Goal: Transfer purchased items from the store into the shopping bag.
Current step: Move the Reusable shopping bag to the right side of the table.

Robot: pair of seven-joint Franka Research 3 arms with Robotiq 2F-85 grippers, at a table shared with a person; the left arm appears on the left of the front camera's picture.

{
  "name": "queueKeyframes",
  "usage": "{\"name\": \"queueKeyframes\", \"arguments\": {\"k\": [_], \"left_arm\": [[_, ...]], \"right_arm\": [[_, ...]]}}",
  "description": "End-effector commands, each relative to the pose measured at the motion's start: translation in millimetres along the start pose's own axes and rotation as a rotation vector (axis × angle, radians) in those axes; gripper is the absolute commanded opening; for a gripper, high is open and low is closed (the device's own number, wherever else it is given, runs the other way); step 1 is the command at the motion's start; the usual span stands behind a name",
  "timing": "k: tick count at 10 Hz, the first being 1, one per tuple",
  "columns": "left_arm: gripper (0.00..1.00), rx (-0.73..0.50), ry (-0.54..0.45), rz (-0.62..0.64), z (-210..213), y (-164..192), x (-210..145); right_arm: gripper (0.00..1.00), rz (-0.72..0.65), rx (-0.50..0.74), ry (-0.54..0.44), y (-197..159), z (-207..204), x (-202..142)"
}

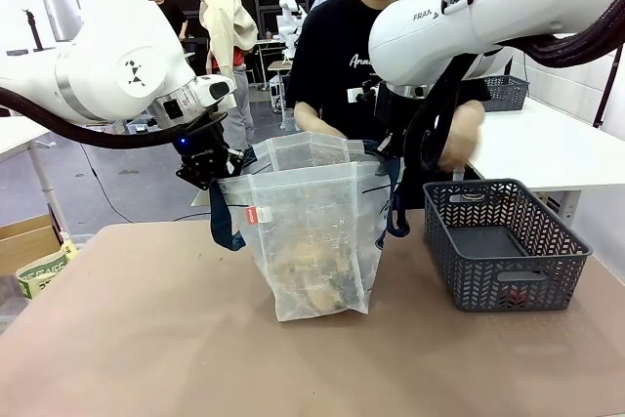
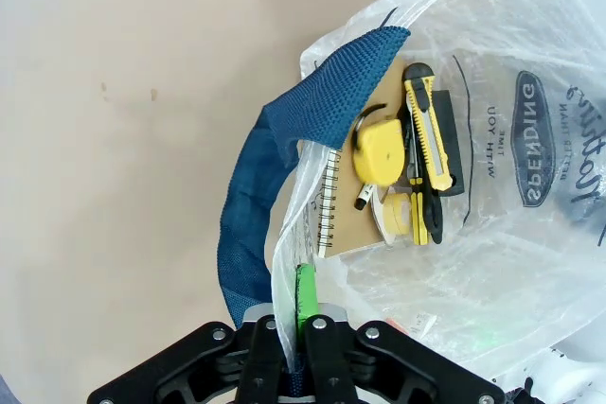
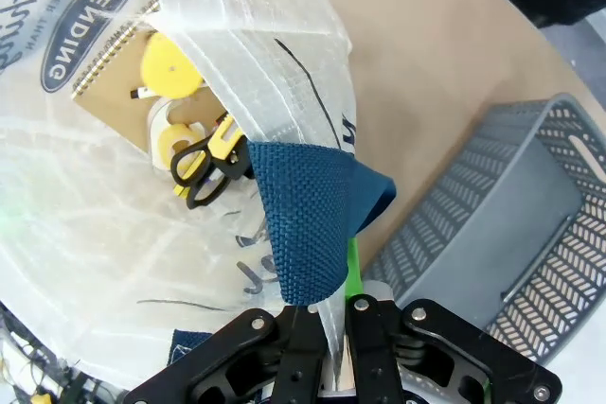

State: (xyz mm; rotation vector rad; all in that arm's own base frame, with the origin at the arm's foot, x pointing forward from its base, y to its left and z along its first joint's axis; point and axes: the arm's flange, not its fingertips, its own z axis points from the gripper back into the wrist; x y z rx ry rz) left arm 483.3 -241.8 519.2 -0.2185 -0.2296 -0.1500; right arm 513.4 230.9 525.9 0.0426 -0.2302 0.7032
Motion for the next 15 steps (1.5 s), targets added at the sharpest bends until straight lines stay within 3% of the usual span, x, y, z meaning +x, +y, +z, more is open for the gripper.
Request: {"name": "queueKeyframes", "arguments": {"k": [1,15], "left_arm": [[0.00,0.001,-0.007,0.006,1.2,2.6,0.0],[0.00,0.001,-0.007,0.006,1.2,2.6,0.0]], "right_arm": [[0.00,-0.005,-0.003,-0.004,-2.5,1.2,-1.4],[0.00,-0.005,-0.003,-0.004,-2.5,1.2,-1.4]]}}
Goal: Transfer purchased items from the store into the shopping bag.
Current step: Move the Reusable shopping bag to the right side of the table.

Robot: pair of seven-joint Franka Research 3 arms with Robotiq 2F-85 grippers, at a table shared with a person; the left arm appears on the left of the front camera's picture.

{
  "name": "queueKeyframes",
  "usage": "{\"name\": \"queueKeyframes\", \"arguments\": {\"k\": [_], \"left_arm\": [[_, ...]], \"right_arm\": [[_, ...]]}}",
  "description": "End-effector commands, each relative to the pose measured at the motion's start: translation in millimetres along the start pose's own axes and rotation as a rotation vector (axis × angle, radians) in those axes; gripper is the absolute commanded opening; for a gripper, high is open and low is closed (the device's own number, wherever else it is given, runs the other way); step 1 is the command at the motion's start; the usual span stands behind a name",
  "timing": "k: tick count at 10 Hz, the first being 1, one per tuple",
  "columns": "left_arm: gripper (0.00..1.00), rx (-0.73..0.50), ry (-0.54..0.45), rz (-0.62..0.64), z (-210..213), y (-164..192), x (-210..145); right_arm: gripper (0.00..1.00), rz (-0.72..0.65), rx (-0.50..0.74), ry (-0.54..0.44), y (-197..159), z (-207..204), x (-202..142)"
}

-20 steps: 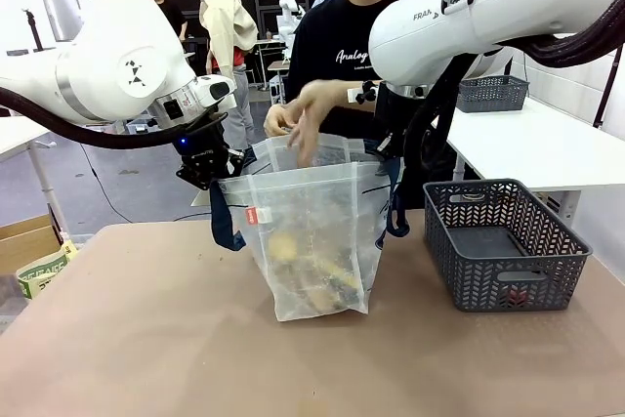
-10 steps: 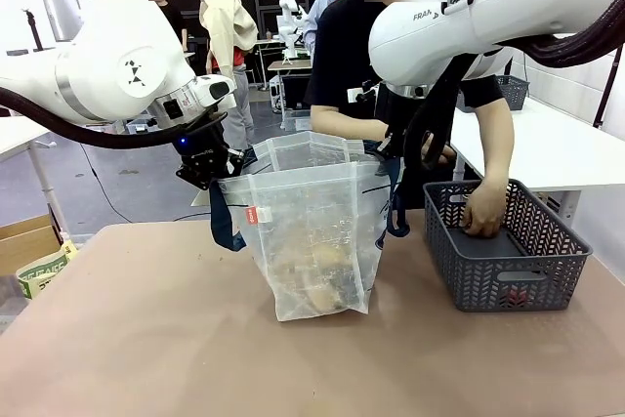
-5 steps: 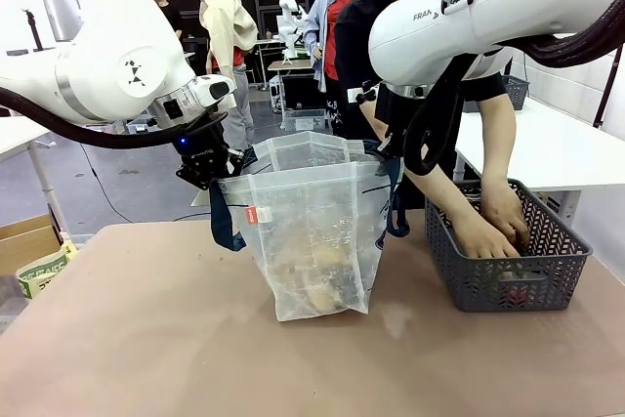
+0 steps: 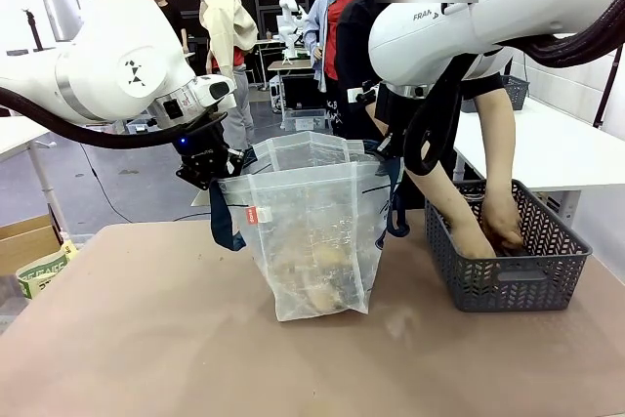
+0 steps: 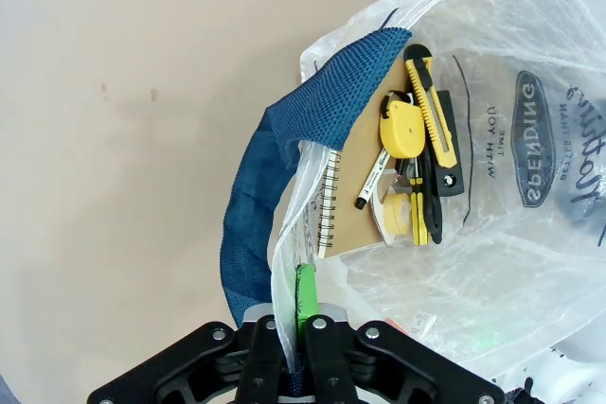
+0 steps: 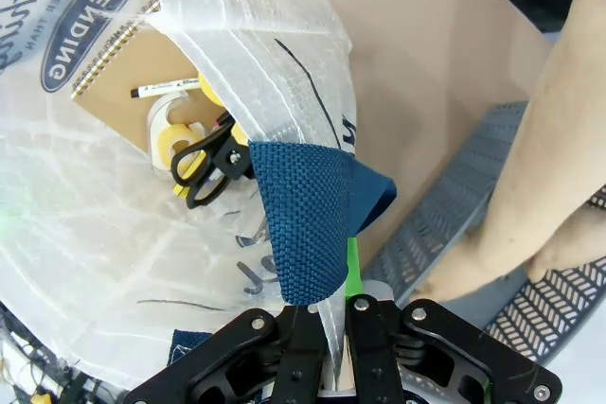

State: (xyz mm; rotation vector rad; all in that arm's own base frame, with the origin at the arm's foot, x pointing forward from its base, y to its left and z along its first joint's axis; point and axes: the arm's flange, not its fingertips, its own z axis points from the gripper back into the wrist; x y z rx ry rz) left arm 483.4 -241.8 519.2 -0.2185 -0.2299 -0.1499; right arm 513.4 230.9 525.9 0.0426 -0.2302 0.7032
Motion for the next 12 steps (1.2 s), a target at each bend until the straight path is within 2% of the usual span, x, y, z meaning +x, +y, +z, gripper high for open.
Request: {"name": "queueKeyframes", "arguments": {"k": [1,12], "left_arm": [[0.00,0.001,-0.006,0.006,1.2,2.6,0.0],[0.00,0.001,-0.006,0.006,1.2,2.6,0.0]], "right_arm": [[0.00,-0.005,-0.003,-0.004,-2.5,1.2,-1.4],[0.00,-0.005,-0.003,-0.004,-2.5,1.2,-1.4]]}}
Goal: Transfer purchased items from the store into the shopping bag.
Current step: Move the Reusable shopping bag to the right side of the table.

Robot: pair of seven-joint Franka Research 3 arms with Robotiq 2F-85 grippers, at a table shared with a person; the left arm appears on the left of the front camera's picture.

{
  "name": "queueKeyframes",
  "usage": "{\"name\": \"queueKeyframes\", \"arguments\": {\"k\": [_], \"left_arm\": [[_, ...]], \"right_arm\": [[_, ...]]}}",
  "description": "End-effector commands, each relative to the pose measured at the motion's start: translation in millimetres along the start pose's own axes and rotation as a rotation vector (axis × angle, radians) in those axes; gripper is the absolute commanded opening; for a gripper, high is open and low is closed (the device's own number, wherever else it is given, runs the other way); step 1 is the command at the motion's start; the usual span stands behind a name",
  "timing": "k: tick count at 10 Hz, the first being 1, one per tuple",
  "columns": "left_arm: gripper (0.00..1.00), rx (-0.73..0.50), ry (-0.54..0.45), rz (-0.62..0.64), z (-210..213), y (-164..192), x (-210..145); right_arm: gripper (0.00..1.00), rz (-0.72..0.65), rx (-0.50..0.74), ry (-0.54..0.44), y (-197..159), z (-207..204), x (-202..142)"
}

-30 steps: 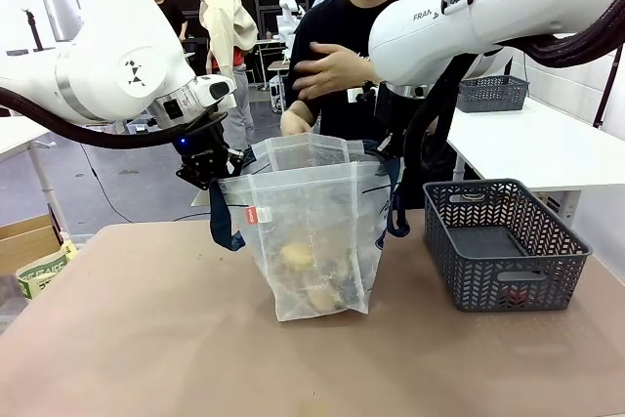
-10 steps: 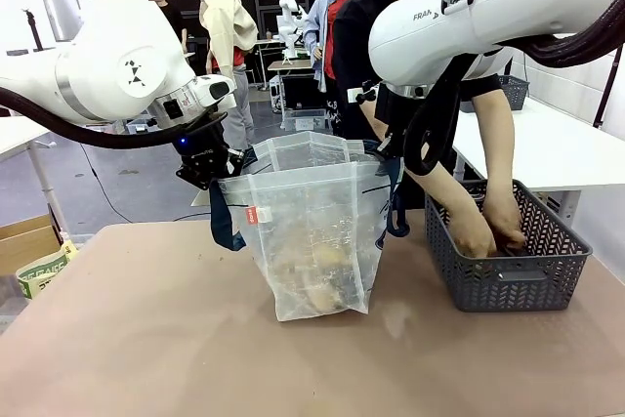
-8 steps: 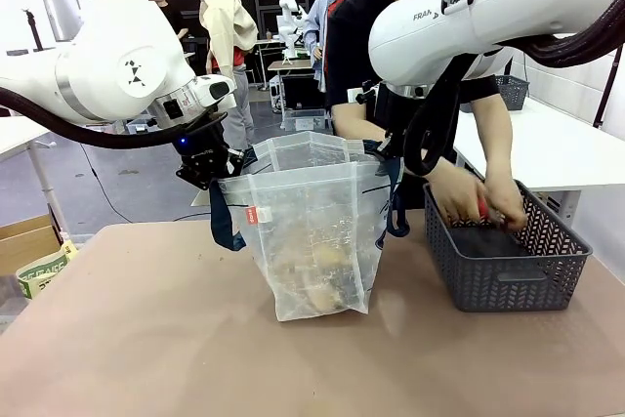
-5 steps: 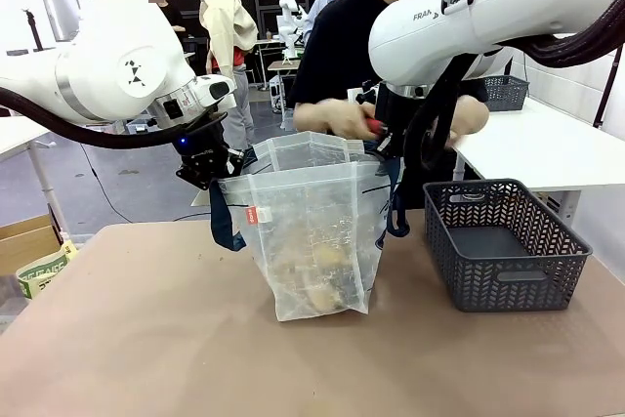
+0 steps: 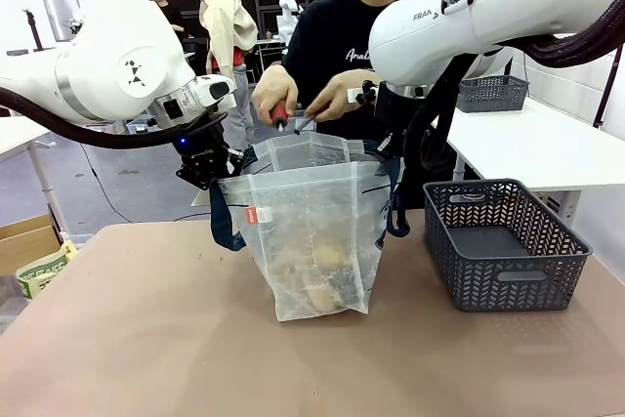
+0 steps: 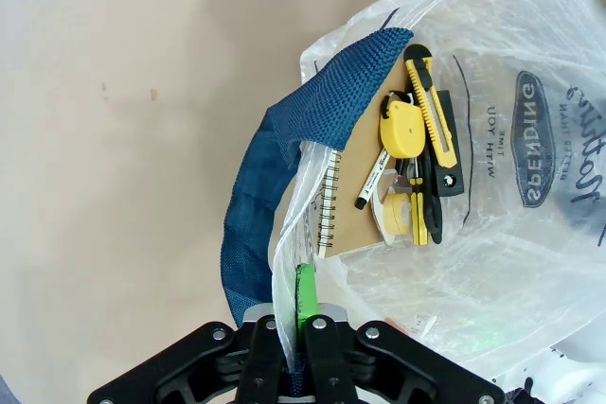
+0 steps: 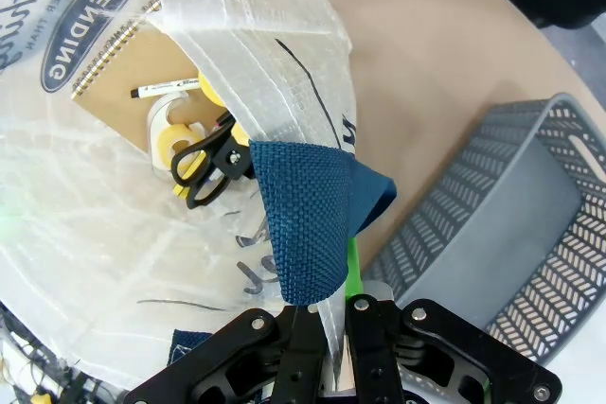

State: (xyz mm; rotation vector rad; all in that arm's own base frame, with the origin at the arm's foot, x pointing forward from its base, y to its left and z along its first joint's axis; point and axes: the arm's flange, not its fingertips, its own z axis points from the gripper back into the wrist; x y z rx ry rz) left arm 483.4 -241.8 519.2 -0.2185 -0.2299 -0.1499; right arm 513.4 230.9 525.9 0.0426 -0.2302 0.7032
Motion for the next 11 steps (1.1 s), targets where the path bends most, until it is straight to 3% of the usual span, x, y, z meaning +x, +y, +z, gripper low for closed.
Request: {"name": "queueKeyframes", "arguments": {"k": [1,11], "left_arm": [[0.00,0.001,-0.006,0.006,1.2,2.6,0.0],[0.00,0.001,-0.006,0.006,1.2,2.6,0.0]], "right_arm": [[0.00,-0.005,-0.003,-0.004,-2.5,1.2,-1.4],[0.00,-0.005,-0.003,-0.004,-2.5,1.2,-1.4]]}}
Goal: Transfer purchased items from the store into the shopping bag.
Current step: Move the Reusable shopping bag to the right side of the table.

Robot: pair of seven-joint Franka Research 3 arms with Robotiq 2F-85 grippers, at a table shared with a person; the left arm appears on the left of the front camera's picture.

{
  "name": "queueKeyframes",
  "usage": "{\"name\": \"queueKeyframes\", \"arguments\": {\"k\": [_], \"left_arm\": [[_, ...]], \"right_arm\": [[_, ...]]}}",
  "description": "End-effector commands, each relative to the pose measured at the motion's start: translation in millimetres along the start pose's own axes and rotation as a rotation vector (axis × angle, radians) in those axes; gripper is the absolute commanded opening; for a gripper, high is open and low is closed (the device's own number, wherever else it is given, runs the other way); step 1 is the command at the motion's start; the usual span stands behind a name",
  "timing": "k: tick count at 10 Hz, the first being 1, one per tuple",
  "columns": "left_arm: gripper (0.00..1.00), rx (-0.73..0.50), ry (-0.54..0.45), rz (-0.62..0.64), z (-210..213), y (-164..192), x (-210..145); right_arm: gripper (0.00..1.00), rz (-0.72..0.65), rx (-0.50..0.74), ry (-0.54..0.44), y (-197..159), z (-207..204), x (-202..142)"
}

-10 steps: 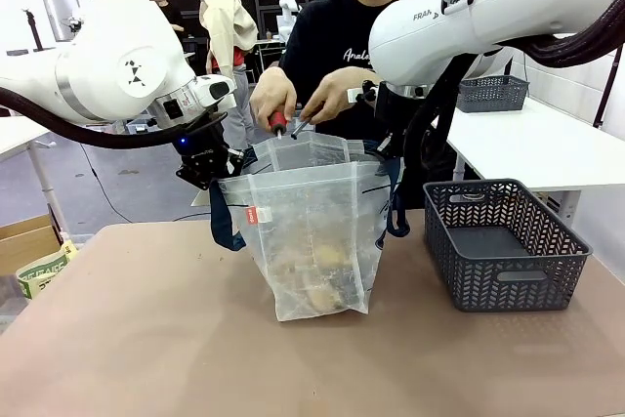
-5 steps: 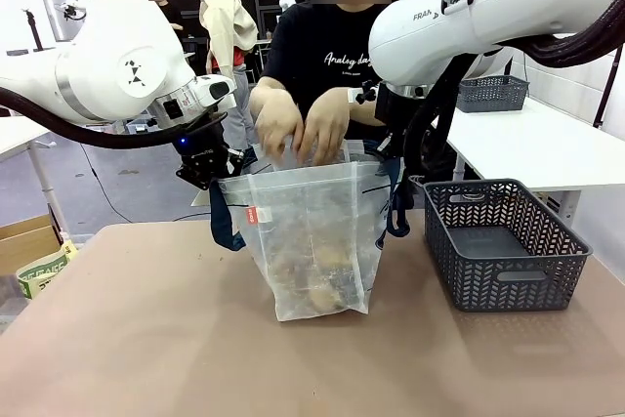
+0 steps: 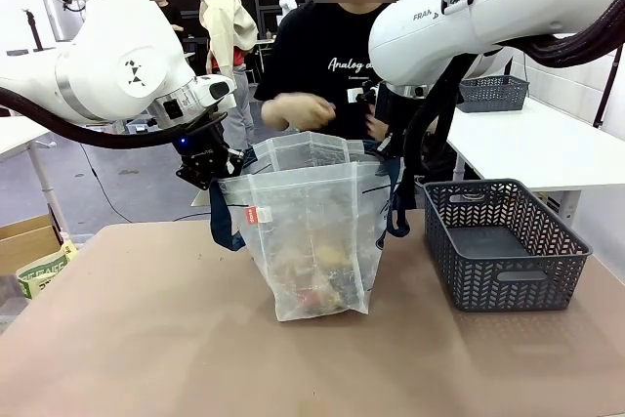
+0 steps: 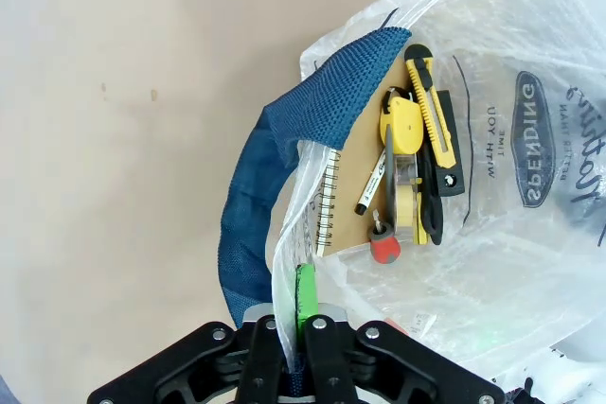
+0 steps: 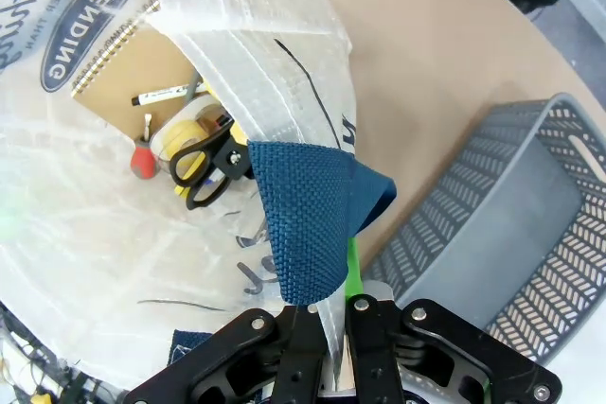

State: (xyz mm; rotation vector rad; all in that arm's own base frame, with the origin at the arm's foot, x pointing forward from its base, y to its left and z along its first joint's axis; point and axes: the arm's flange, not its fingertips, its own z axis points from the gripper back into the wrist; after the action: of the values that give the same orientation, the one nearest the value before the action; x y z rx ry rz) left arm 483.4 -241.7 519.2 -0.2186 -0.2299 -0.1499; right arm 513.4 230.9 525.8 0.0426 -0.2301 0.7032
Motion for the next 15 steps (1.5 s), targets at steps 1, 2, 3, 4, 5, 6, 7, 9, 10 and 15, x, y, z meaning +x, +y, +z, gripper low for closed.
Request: {"name": "queueKeyframes", "arguments": {"k": [1,2,3,4,5,6,7,9,10,15], "left_arm": [[0.00,0.001,-0.006,0.006,1.2,2.6,0.0],[0.00,0.001,-0.006,0.006,1.2,2.6,0.0],[0.00,0.001,-0.006,0.006,1.2,2.6,0.0],[0.00,0.001,-0.006,0.006,1.2,2.6,0.0],[0.00,0.001,-0.006,0.006,1.2,2.6,0.0],[0.00,0.001,-0.006,0.006,1.2,2.6,0.0],[0.00,0.001,-0.006,0.006,1.2,2.6,0.0],[0.00,0.001,-0.006,0.006,1.2,2.6,0.0],[0.00,0.001,-0.006,0.006,1.2,2.6,0.0],[0.00,0.001,-0.006,0.006,1.2,2.6,0.0]], "right_arm": [[0.00,-0.005,-0.003,-0.005,-2.5,1.2,-1.4],[0.00,-0.005,-0.003,-0.005,-2.5,1.2,-1.4],[0.00,-0.005,-0.003,-0.005,-2.5,1.2,-1.4],[0.00,-0.005,-0.003,-0.005,-2.5,1.2,-1.4],[0.00,-0.005,-0.003,-0.005,-2.5,1.2,-1.4],[0.00,-0.005,-0.003,-0.005,-2.5,1.2,-1.4],[0.00,-0.005,-0.003,-0.005,-2.5,1.2,-1.4],[0.00,-0.005,-0.003,-0.005,-2.5,1.2,-1.4],[0.00,-0.005,-0.003,-0.005,-2.5,1.2,-1.4],[0.00,-0.005,-0.003,-0.005,-2.5,1.2,-1.4]]}}
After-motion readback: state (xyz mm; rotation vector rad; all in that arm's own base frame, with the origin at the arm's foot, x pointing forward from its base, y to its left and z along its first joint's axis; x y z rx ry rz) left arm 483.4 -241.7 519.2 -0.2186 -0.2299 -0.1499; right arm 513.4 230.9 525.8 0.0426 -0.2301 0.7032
